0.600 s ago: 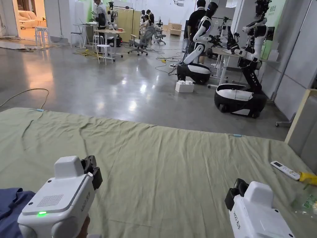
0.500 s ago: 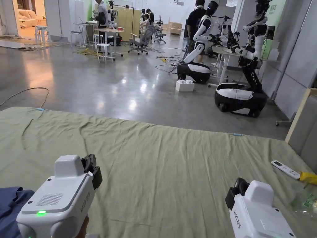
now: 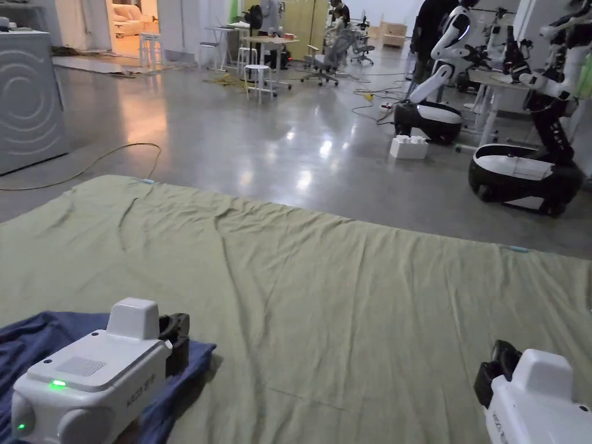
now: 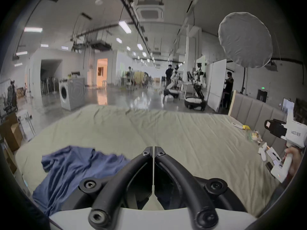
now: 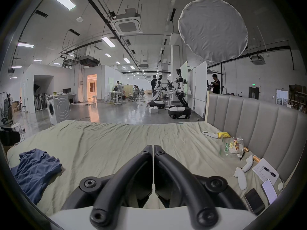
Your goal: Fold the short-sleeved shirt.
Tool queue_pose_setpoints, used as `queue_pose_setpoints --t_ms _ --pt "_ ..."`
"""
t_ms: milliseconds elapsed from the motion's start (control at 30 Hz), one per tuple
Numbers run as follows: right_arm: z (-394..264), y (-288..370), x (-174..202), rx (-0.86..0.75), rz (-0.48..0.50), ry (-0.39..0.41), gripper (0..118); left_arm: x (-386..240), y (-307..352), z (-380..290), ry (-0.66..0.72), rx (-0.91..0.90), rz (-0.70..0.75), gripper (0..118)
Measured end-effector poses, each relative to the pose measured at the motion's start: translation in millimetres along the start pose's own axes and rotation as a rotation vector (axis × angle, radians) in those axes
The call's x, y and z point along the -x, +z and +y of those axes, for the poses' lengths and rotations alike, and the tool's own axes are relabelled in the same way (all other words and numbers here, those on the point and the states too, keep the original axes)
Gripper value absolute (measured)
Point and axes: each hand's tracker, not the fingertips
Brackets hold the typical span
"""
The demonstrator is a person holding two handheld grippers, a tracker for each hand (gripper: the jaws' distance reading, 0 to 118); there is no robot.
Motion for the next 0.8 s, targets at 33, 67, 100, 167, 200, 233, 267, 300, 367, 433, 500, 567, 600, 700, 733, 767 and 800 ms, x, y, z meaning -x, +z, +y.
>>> queue_pose_setpoints --t_ms 33,67,100,167,200,233,267,300,367,433,500,567,600,700,733,767,800 --pt "-1.8 -1.1 2.2 0.006 0.007 0.011 2 15.5 0.0 -5.9 0.005 0.036 0.009 1" --pt "-4.0 -2.1 4.8 0.009 0.008 0.019 2 31.5 0.3 -12.2 0.015 0.067 0.06 1" --pt "-5.6 -3.2 6.1 0.009 0.014 0.03 2 47.4 -0.5 -17.8 0.03 0.11 0.095 1" --pt "-9.5 -6.2 7.9 0.02 0.023 0.034 2 77.0 -1.6 -27.0 0.089 0.188 0.134 1" --pt "-10.6 -7.3 8.8 0.023 0.025 0.035 2 94.7 -3.3 -33.0 0.123 0.226 0.144 1" --pt "-11.8 -8.1 9.5 0.027 0.029 0.035 2 108.5 -5.7 -37.3 0.156 0.272 0.156 1" --pt "-13.0 -8.0 9.7 0.03 0.03 0.036 2 125.8 -9.2 -43.3 0.196 0.313 0.169 1" --pt "-14.7 -8.3 10.6 0.032 0.03 0.037 2 142.3 -12.6 -49.6 0.221 0.35 0.165 1" --pt "-17.9 -9.5 12.0 0.037 0.034 0.047 2 165.4 -19.9 -61.0 0.219 0.408 0.189 2" --pt "-21.7 -10.6 13.3 0.047 0.034 0.056 2 180.9 -27.5 -71.0 0.175 0.479 0.226 11" --pt "-25.3 -12.8 14.7 0.06 0.035 0.059 2 191.7 -36.4 -79.2 0.133 0.513 0.233 45" --pt "-28.3 -14.3 16.4 0.073 0.033 0.063 2 199.1 -45.6 -86.4 0.137 0.521 0.219 79" --pt "-30.1 -15.7 17.8 0.079 0.032 0.066 2 201.5 -50.7 -90.3 0.144 0.531 0.206 82" --pt "-33.5 -18.5 22.1 0.095 0.031 0.072 2 202.0 -64.5 -99.4 0.139 0.567 0.139 85" --pt "-34.4 -19.6 23.6 0.1 0.031 0.074 2 200.7 -69.4 -104.6 0.132 0.587 0.114 85" --pt "-35.6 -20.7 25.6 0.105 0.031 0.077 2 198.7 -75.8 -111.7 0.123 0.614 0.106 85" --pt "-36.8 -21.4 27.3 0.108 0.033 0.08 2 196.7 -82.3 -119.5 0.106 0.654 0.111 84"
